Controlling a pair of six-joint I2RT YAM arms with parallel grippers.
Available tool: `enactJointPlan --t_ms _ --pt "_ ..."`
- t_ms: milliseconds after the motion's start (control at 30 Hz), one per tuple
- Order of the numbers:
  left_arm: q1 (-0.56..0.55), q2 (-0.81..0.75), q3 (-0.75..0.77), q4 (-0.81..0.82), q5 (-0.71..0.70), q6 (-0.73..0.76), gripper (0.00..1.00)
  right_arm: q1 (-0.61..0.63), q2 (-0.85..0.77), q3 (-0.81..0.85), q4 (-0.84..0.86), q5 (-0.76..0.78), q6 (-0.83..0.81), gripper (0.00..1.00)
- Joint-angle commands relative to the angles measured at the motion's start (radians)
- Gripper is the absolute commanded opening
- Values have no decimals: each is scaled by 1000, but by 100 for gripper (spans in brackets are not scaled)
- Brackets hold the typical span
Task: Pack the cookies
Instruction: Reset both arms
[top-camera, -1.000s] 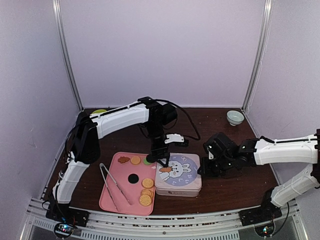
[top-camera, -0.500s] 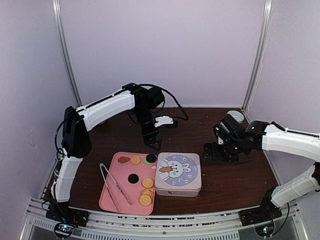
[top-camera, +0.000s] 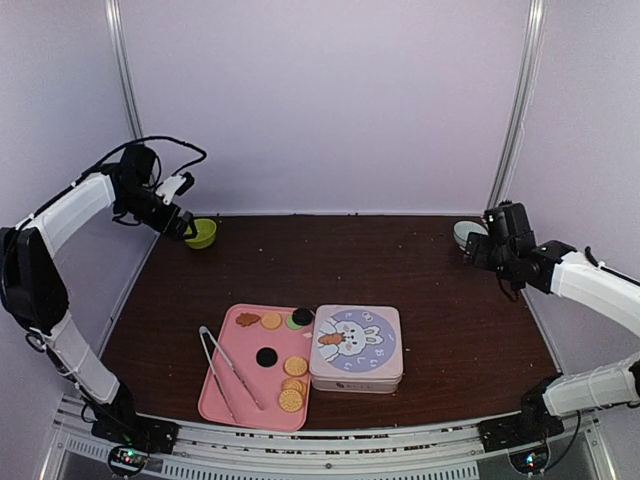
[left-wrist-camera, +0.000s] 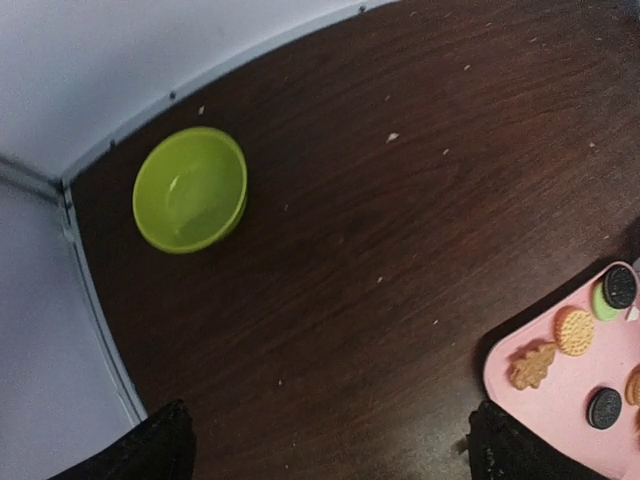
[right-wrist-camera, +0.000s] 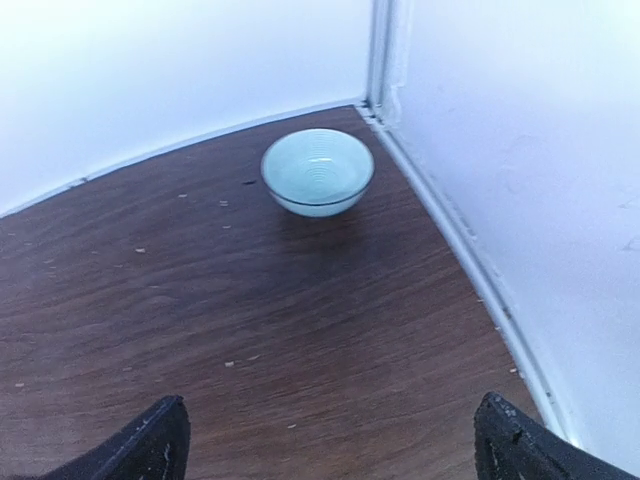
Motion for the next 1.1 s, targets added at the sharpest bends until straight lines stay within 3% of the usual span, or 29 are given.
enactJointPlan --t_ms 0,267,400,567,700,800,967,1067 --pt "68 -102 -341 435 30 -92 98 -24 17 -201 400 264 -186 100" --pt "76 -129 -665 861 -146 -156 98 -84 21 -352 803 307 -362 100" --pt "79 -144 -786 1109 -171 -182 98 -130 23 -421 905 287 -382 100" --pt "78 -98 -756 1076 -188 -191 98 -166 33 -540 1121 262 -408 100" --pt "82 -180 -898 1239 -241 -166 98 -188 53 -603 1299 162 -414 100" --pt "87 -250 -1048 1511 -316 -122 98 -205 110 -596 1372 115 -428 100" --pt "111 -272 -1084 1540 -318 -154 98 -250 150 -619 1431 -29 -427 100" --pt "114 -277 -1132 1600 -352 -181 98 -267 204 -660 1549 -165 -468 100"
